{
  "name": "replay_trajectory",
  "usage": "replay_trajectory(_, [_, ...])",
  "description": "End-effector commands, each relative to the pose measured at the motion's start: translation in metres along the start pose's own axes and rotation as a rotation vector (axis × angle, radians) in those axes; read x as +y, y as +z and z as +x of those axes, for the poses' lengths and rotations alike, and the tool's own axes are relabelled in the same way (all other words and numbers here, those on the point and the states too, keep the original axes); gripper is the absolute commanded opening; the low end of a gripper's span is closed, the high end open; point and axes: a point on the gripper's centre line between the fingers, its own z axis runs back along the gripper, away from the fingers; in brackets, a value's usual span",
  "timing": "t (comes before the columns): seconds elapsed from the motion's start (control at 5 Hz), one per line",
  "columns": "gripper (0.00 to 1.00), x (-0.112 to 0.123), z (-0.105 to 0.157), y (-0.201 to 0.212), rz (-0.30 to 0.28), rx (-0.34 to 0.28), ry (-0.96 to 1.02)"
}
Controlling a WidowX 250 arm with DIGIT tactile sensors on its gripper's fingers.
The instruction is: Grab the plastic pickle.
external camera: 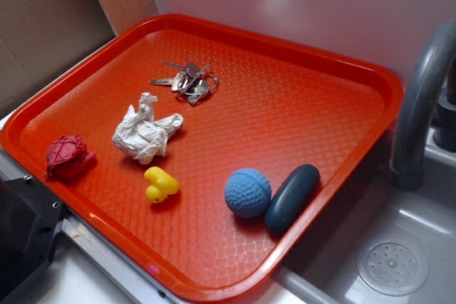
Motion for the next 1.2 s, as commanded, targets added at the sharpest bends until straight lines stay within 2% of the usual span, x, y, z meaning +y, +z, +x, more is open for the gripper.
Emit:
replay_trajectory(0.0, [1.0,0.0,0.0,0.0,0.0,0.0,0.0])
replay_trajectory(0.2, [1.0,-0.035,0.027,-0.044,-0.101,-0.111,-0.078])
replay_trajectory(0.4, [1.0,-0.061,0.049,-0.079,-0.118,-0.16,0.089])
replay_trajectory(0.6, [1.0,-0.094,0.072,-0.117,-0.158,-0.122,0.154])
replay_trajectory(0.8, [1.0,-0.12,0.085,-0.142,-0.23,-0.028,0.134])
replay_trajectory(1.0, [1.0,-0.134,0.084,-0.156,-0.22,-0.037,0.059])
